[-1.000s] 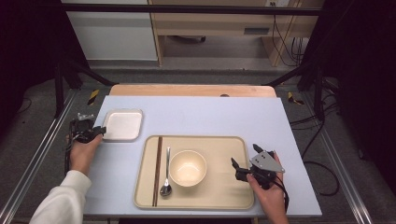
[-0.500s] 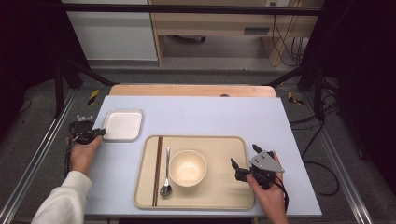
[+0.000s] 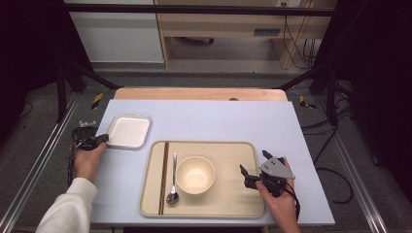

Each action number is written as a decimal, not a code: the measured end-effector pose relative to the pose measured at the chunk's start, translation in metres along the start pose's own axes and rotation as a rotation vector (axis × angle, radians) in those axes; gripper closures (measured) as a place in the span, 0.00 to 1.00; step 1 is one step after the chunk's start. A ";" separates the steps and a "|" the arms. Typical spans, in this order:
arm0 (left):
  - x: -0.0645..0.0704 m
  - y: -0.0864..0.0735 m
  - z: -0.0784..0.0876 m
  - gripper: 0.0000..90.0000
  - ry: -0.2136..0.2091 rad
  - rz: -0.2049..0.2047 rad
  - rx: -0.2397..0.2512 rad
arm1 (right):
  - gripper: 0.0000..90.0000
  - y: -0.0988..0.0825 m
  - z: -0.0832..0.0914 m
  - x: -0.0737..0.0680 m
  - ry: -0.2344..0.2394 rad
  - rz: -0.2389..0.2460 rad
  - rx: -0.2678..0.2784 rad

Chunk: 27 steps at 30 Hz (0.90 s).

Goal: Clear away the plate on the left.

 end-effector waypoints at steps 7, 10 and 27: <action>0.006 0.019 0.012 0.98 -0.021 0.056 0.074 | 0.10 -0.001 0.000 0.000 -0.003 -0.004 -0.003; 0.012 0.030 0.019 0.98 -0.031 0.037 0.094 | 0.10 0.000 -0.001 -0.001 0.000 -0.004 -0.001; 0.046 0.059 0.039 0.98 -0.094 -0.057 0.164 | 0.10 0.000 -0.001 -0.001 -0.003 -0.001 -0.005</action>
Point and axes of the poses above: each handheld gripper's, and its own axes: z roughly backward along the jaws, y roughly out of its top, x roughly to its right, the point moved 9 cm from there along -z, roughly forward along the jaws, and after that the axes turned 15 degrees about x, right-handed, at the moved point
